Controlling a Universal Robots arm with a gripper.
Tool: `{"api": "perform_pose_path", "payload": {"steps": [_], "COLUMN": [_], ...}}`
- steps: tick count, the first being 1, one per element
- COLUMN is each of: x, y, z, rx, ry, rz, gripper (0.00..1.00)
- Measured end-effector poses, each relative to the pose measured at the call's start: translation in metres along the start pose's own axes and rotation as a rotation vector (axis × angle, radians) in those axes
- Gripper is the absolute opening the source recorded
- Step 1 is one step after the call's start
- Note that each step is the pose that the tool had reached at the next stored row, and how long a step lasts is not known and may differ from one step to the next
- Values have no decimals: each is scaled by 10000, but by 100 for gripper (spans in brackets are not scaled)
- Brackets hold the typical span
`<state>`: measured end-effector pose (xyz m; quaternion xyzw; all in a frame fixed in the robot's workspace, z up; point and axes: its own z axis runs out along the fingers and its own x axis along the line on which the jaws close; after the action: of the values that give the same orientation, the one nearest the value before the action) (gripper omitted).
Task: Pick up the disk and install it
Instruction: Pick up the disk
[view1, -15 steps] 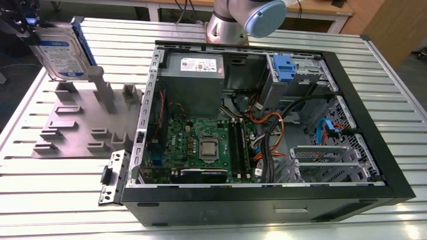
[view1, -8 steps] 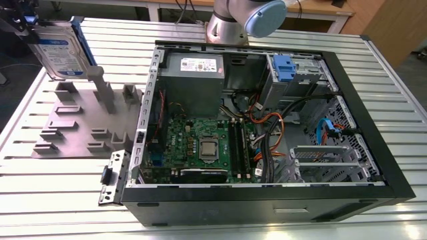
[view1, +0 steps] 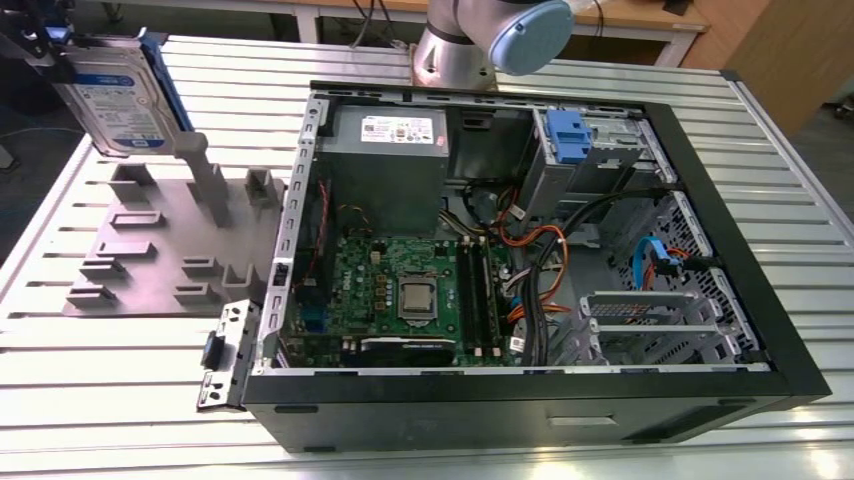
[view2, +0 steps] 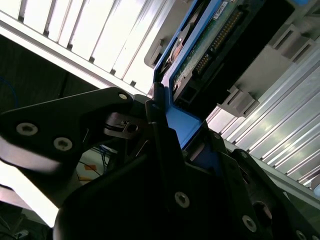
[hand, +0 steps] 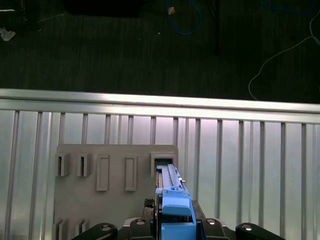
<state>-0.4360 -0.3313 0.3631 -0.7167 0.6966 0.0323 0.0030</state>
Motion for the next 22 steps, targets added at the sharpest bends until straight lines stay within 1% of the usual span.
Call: {"api": "perform_pose_path", "payload": {"steps": [10, 22], "x": [-4, -6], "y": [3, 5], "z": [-68, -114], "rx": [1, -2], "ry": [-1, 1], "rz": [1, 1], "gripper": [37, 37]}}
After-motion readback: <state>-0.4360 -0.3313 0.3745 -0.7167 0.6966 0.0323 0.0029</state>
